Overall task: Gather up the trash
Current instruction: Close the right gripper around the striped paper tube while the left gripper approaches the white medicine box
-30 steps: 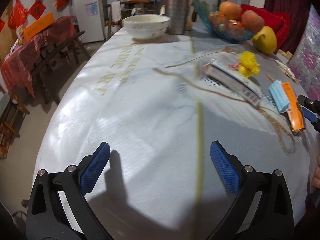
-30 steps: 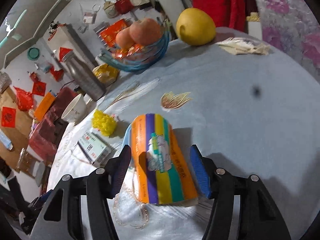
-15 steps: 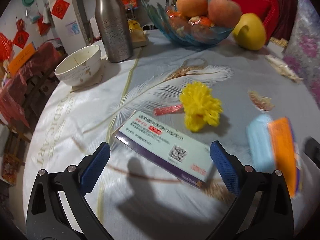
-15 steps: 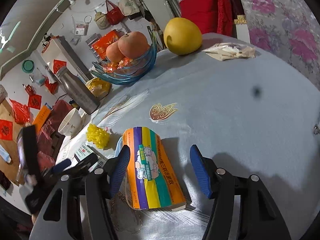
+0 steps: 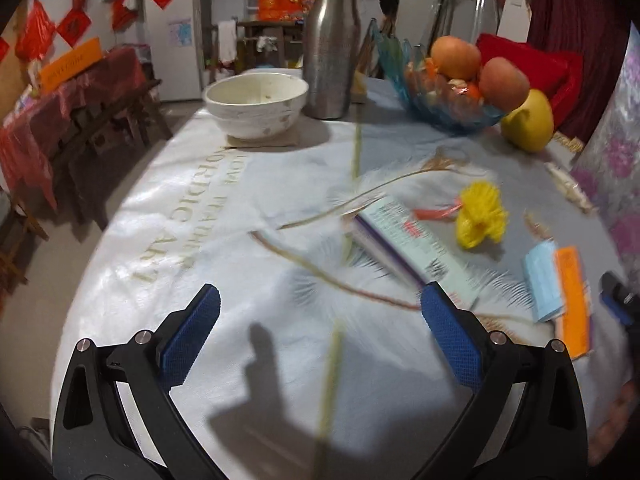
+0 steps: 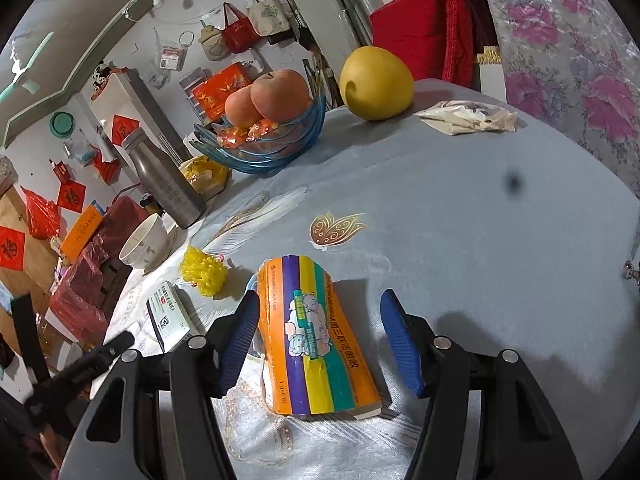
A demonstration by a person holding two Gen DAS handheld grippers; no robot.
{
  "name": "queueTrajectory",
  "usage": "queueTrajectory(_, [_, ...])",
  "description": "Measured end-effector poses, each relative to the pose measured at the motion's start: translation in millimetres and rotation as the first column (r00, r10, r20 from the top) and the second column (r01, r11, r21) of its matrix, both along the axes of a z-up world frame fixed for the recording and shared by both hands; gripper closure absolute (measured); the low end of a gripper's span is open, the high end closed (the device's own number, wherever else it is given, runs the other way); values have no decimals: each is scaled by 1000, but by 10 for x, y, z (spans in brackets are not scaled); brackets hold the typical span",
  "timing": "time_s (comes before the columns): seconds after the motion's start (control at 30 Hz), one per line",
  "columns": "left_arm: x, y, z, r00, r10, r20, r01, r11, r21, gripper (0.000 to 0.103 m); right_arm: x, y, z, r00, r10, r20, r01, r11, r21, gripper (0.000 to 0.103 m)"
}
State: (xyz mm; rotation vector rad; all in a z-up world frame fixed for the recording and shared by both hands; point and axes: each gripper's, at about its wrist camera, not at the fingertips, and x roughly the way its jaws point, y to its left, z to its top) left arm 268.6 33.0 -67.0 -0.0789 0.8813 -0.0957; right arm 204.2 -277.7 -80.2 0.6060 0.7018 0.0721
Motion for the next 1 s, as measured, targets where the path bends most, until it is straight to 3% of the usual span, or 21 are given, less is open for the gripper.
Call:
queueTrajectory(0.1, [148,-252,16,999,-30,-24,30,999,-21,6,-10,-6,12,1000,-21,1,21,999,-25,41])
queueTrajectory(0.27, [443,-657,-156,996,-20,-90,24,999,48,6,17,-6,-22,1000,6,-11,-6,1000,-4,41])
queueTrajectory(0.43, [465,-589,-244,998,6,-63,4,987,161,6,2,16,-10,1000,21,-5,-21,1000,3,41])
queueTrajectory(0.6, [211,-71,-244,999,13,-44,-10,998,67,6,-5,13,-11,1000,20,-4,-20,1000,7,41])
queueTrajectory(0.73, [179,96,-293,999,17,-47,-17,1000,-4,6,-2,40,-12,1000,22,-8,-23,1000,-9,41])
queueTrajectory(1.0, [175,29,-318,998,14,-54,-12,1000,28,6,82,10,-118,997,52,-56,-49,997,53,41])
